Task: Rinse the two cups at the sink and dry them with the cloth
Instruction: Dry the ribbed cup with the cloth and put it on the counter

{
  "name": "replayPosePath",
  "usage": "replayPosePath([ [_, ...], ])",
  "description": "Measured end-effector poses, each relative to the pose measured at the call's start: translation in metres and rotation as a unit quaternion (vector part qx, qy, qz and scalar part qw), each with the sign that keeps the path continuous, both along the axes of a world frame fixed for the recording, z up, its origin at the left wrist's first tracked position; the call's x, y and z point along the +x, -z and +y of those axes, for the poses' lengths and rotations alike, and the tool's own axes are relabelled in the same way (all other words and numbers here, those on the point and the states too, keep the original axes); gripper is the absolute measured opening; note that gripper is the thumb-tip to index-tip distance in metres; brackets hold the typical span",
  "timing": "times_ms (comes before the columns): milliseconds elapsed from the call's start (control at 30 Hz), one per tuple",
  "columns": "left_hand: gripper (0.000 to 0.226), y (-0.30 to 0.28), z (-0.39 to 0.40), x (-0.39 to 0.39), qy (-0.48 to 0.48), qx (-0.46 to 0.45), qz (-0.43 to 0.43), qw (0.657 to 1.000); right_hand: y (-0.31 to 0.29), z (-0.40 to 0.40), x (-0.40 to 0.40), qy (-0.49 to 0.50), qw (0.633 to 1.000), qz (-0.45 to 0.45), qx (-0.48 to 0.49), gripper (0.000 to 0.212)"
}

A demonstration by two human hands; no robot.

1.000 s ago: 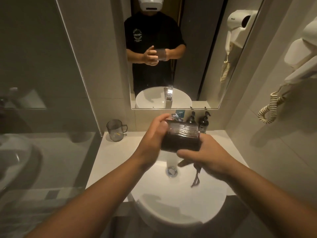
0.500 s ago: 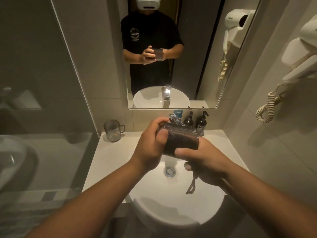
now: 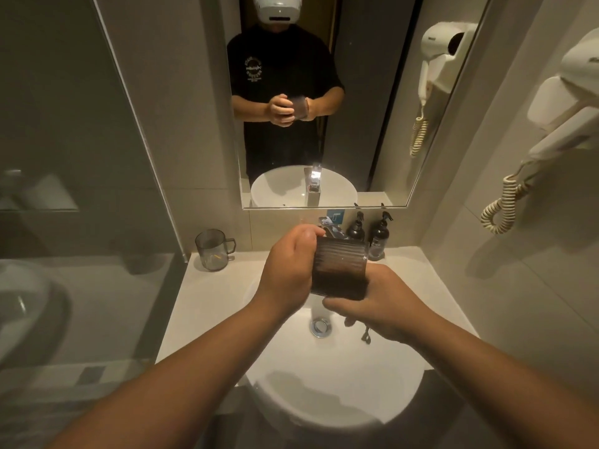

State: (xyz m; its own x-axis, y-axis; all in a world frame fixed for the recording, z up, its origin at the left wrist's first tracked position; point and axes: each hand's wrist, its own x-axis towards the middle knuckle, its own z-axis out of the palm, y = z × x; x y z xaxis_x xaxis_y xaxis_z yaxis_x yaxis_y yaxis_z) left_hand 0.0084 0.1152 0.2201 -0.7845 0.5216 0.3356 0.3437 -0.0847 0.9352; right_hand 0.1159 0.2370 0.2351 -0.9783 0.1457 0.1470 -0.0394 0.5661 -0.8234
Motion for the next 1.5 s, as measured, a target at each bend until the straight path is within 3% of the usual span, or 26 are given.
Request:
replayPosePath([
  [33, 0.029, 0.004, -0.002, 0.001, 0.000, -0.003, 0.027, 1.000, 0.001, -0.001, 0.000, -0.003, 0.994, -0.022, -0.103, 0.039],
  [100, 0.035, 0.007, -0.007, 0.001, -0.011, -0.012, 0.133, 0.991, 0.002, -0.004, 0.000, -0.012, 0.947, -0.058, -0.316, 0.044],
  [167, 0.039, 0.010, -0.008, -0.002, -0.008, -0.019, 0.228, 0.973, 0.002, -0.005, 0.001, -0.020, 0.901, -0.079, -0.425, 0.046],
  [200, 0.037, 0.009, -0.010, -0.004, 0.007, -0.022, 0.219, 0.975, 0.000, -0.004, 0.001, -0.026, 0.901, -0.083, -0.426, 0.046],
  [233, 0.034, 0.006, -0.012, -0.005, 0.028, -0.028, 0.170, 0.985, -0.003, -0.003, 0.000, -0.029, 0.913, -0.079, -0.398, 0.045],
  [267, 0.034, 0.001, -0.013, -0.004, 0.060, -0.024, 0.069, 0.995, -0.007, -0.001, -0.001, -0.025, 0.945, -0.064, -0.321, 0.044],
  [333, 0.042, -0.005, -0.012, -0.003, 0.153, 0.013, -0.189, 0.970, -0.012, 0.009, -0.001, -0.018, 1.000, 0.012, -0.004, 0.041],
  [367, 0.045, -0.005, -0.011, -0.004, 0.170, 0.022, -0.262, 0.950, -0.012, 0.013, -0.003, -0.039, 0.989, 0.051, 0.136, 0.040],
  [400, 0.047, -0.006, -0.009, -0.005, 0.168, 0.023, -0.275, 0.946, -0.012, 0.014, -0.004, -0.060, 0.973, 0.077, 0.211, 0.039],
  [467, 0.043, -0.006, -0.006, -0.005, 0.124, 0.033, -0.208, 0.970, -0.012, 0.013, -0.004, -0.084, 0.965, 0.105, 0.227, 0.037],
  [567, 0.036, 0.000, -0.005, -0.004, 0.092, 0.056, -0.084, 0.991, -0.012, 0.009, -0.002, -0.061, 0.987, 0.072, 0.132, 0.040],
  [667, 0.035, 0.013, -0.012, -0.002, 0.067, 0.034, -0.001, 0.997, -0.011, 0.004, -0.001, -0.034, 0.998, -0.025, -0.054, 0.038],
  [800, 0.038, 0.027, -0.019, -0.009, 0.043, -0.033, 0.175, 0.983, -0.007, 0.003, -0.002, -0.031, 0.916, -0.118, -0.382, 0.046],
  [867, 0.060, 0.029, -0.019, -0.015, 0.041, -0.025, 0.237, 0.970, -0.011, 0.005, -0.004, -0.019, 0.891, -0.132, -0.434, 0.041],
  [933, 0.065, 0.030, -0.017, -0.019, 0.035, -0.012, 0.233, 0.972, -0.016, 0.009, -0.006, -0.004, 0.893, -0.118, -0.433, 0.032],
  [1167, 0.041, 0.039, -0.010, -0.019, -0.025, 0.055, 0.081, 0.995, -0.028, 0.030, -0.004, 0.084, 0.901, -0.029, -0.426, 0.021],
  [1233, 0.036, 0.042, -0.012, -0.025, -0.078, 0.099, -0.070, 0.990, -0.035, 0.042, 0.001, 0.125, 0.888, 0.054, -0.439, 0.022],
  [1333, 0.041, 0.040, -0.007, -0.028, -0.066, 0.189, -0.366, 0.909, -0.033, 0.043, 0.004, 0.158, 0.882, 0.170, -0.411, 0.016],
  [1400, 0.057, 0.036, 0.001, -0.020, -0.028, 0.211, -0.466, 0.859, -0.019, 0.028, 0.005, 0.222, 0.901, 0.237, -0.287, 0.016],
  [1500, 0.069, 0.031, 0.010, -0.002, 0.040, 0.236, -0.495, 0.835, 0.004, 0.000, 0.004, 0.230, 0.918, 0.322, -0.005, 0.026],
])
